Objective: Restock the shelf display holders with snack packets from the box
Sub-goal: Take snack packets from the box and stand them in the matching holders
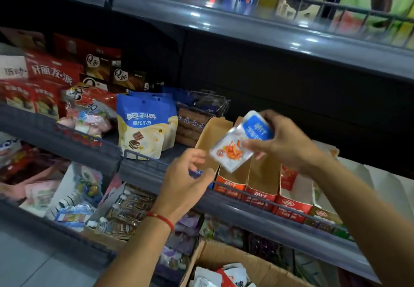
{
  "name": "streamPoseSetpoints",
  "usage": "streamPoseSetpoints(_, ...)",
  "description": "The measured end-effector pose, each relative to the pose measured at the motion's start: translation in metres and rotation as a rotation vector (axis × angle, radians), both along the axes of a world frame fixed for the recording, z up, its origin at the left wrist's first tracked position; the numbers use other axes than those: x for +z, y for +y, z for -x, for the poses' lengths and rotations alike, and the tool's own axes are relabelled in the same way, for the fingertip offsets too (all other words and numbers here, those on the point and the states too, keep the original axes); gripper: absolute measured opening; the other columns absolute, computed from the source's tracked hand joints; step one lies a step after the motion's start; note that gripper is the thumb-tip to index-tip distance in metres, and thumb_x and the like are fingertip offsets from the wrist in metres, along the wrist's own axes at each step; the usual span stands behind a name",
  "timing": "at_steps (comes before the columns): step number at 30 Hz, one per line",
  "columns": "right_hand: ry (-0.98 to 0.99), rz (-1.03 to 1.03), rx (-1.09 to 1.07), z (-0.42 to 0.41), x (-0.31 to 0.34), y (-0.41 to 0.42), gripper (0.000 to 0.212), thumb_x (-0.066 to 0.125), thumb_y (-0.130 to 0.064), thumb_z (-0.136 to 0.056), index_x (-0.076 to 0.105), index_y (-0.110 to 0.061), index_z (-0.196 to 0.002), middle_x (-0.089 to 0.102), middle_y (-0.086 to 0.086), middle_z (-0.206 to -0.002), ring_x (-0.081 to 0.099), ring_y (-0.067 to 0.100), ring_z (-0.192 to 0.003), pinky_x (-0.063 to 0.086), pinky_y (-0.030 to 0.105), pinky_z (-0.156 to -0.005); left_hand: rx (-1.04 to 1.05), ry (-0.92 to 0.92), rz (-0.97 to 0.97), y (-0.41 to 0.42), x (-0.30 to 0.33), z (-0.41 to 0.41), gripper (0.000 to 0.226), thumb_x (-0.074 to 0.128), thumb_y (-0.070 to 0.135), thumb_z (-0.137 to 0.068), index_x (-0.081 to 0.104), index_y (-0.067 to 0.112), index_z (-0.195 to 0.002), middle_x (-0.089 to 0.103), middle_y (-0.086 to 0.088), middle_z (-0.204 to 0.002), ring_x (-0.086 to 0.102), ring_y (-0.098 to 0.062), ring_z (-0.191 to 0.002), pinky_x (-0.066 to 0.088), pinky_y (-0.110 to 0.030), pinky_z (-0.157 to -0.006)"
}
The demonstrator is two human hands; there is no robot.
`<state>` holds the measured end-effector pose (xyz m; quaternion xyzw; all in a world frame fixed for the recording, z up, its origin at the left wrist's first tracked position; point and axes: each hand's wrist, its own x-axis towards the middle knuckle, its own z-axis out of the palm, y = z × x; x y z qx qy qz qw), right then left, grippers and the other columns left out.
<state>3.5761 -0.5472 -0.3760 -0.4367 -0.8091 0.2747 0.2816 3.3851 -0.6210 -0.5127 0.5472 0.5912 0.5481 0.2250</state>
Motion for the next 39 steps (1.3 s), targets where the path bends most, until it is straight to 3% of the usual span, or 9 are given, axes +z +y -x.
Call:
streamPoseSetpoints(2, -0.014, -0.094, -0.072, 0.011, 0.012, 0.02, 0.053, 0.085, -0.021, -0.081, 0.054, -0.021, -0.124, 0.072, -0.003, -0.106, 0.075, 0.01, -0.085, 0.063, 0.027, -0.068, 0.133, 0.408, -0.038, 0.006, -0.011, 0.006, 0.048, 0.064, 0.042, -0.089, 0.052, 0.034, -0.135, 0.05, 0.017, -0.14, 0.035, 0.002, -0.131, 0.029, -0.026, -0.114)
streamPoseSetpoints(4, -0.041, -0.1, -0.128, 0.026, 0.018, 0.041, 0.054, 0.084, -0.026, -0.082, 0.054, -0.021, -0.126, 0.071, -0.003, -0.107, 0.073, 0.009, -0.088, 0.061, 0.026, -0.07, 0.09, 0.669, 0.009, 0.011, -0.02, 0.0, 0.06, 0.056, 0.051, -0.092, 0.037, 0.038, -0.148, 0.03, 0.014, -0.159, 0.012, -0.004, -0.149, 0.004, -0.039, -0.125)
streamPoseSetpoints(8, -0.237, -0.184, -0.137, 0.058, 0.017, 0.078, 0.041, 0.083, -0.03, -0.085, 0.06, -0.015, -0.116, 0.073, 0.003, -0.112, 0.069, 0.009, -0.083, 0.054, 0.019, -0.067, 0.018, 0.83, 0.156, 0.008, -0.028, -0.019, 0.071, 0.043, 0.064, -0.093, 0.009, 0.052, -0.154, 0.02, 0.01, -0.162, 0.002, -0.017, -0.156, -0.011, -0.065, -0.121)
streamPoseSetpoints(13, -0.384, -0.106, -0.077, 0.079, 0.0, 0.109, 0.04, 0.082, -0.025, -0.086, 0.056, -0.021, -0.116, 0.067, 0.001, -0.115, 0.065, 0.007, -0.079, 0.051, 0.018, -0.059, 0.039, 0.864, 0.165, 0.004, -0.022, -0.022, 0.062, 0.045, 0.057, -0.095, 0.023, 0.047, -0.152, 0.035, 0.009, -0.152, 0.016, -0.018, -0.151, -0.015, -0.064, -0.119)
streamPoseSetpoints(19, -0.535, -0.123, -0.07, 0.095, -0.034, 0.13, 0.071, 0.083, -0.027, -0.084, 0.046, -0.019, -0.144, 0.057, 0.004, -0.137, 0.056, 0.022, -0.125, 0.048, 0.032, -0.095, 0.026, 0.818, 0.147, 0.006, -0.023, -0.02, 0.054, 0.046, 0.053, -0.096, 0.026, 0.048, -0.145, 0.034, 0.012, -0.15, 0.015, -0.017, -0.15, -0.018, -0.062, -0.118)
streamPoseSetpoints(25, -0.668, -0.283, -0.108, 0.1, -0.054, 0.139, 0.08, 0.081, -0.033, -0.085, 0.037, -0.029, -0.152, 0.046, 0.006, -0.153, 0.036, 0.029, -0.145, 0.024, 0.048, -0.121, -0.03, 0.808, 0.173, 0.012, -0.035, -0.019, 0.053, 0.05, 0.056, -0.076, 0.046, 0.047, -0.128, 0.06, 0.012, -0.125, 0.052, -0.022, -0.132, 0.021, -0.071, -0.112)
streamPoseSetpoints(30, -0.753, -0.457, -0.157, 0.097, -0.057, 0.134, 0.077, 0.077, -0.041, -0.087, 0.038, -0.029, -0.151, 0.043, 0.005, -0.154, 0.027, 0.03, -0.147, 0.019, 0.052, -0.12, 0.043, 0.807, 0.083, 0.009, -0.032, -0.02, 0.055, 0.05, 0.051, -0.092, 0.028, 0.048, -0.142, 0.04, 0.011, -0.15, 0.019, -0.02, -0.151, -0.012, -0.064, -0.118)
streamPoseSetpoints(34, -0.723, -0.552, -0.169, 0.094, -0.061, 0.129, 0.078, 0.078, -0.044, -0.085, 0.039, -0.029, -0.151, 0.044, 0.002, -0.154, 0.03, 0.028, -0.146, 0.023, 0.049, -0.118, 0.009, 0.799, 0.166, 0.01, -0.035, -0.02, 0.058, 0.059, 0.054, -0.075, 0.044, 0.047, -0.13, 0.06, 0.012, -0.125, 0.052, -0.021, -0.133, 0.023, -0.069, -0.113)
streamPoseSetpoints(39, -0.654, -0.584, -0.201, 0.09, -0.062, 0.127, 0.064, 0.077, -0.033, -0.088, 0.049, -0.031, -0.146, 0.05, 0.001, -0.149, 0.037, 0.027, -0.143, 0.026, 0.047, -0.117, 0.022, 0.827, 0.081, 0.012, -0.042, -0.022, 0.061, 0.065, 0.049, -0.077, 0.042, 0.046, -0.134, 0.059, 0.011, -0.128, 0.048, -0.022, -0.136, 0.014, -0.068, -0.116)
